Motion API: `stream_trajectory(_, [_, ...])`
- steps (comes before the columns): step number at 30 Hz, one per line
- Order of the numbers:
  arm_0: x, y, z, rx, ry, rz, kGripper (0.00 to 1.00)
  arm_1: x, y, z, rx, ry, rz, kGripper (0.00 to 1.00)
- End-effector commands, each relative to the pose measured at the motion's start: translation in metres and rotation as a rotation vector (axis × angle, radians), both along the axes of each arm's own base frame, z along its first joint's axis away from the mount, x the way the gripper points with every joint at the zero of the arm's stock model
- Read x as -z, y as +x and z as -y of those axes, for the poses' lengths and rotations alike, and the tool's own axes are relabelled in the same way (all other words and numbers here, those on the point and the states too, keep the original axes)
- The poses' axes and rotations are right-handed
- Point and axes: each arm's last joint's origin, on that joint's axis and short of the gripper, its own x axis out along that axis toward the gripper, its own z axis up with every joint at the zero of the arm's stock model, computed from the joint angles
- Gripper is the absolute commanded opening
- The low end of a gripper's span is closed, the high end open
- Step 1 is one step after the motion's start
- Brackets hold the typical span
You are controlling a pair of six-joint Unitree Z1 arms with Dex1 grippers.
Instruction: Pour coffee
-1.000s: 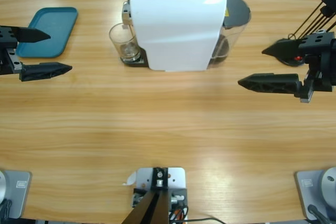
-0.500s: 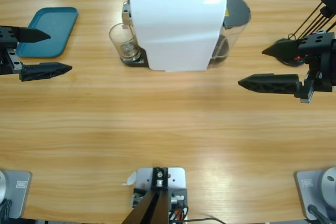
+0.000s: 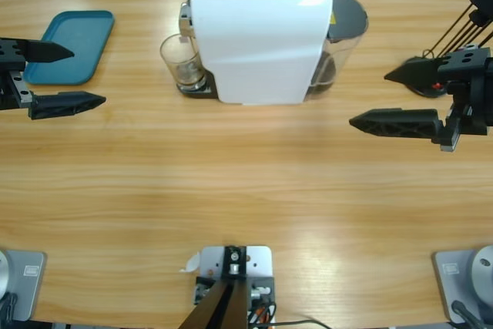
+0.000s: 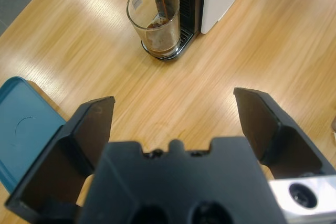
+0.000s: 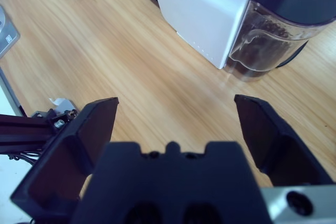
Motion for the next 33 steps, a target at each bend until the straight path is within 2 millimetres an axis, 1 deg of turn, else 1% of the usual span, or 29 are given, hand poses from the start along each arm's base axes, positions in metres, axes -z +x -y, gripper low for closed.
stream_trajectory(1, [0.0064,0.0023,0.0007,-0.007,0.008,-0.024,1.000,0.0060,0.0019,-0.0027,-0.009,-0.037,-0.013,1.000])
stream_trajectory(20, [0.0037,0.0030,0.0007,-0.008,0.003,-0.016,1.000,0.0064,0.0026,-0.0033,-0.010,-0.039,-0.018,1.000])
stream_trajectory(33, [0.0044,0.0033,0.0006,-0.010,0.003,-0.019,1.000,0.0025,0.0062,-0.0064,-0.017,-0.037,-0.011,1.000])
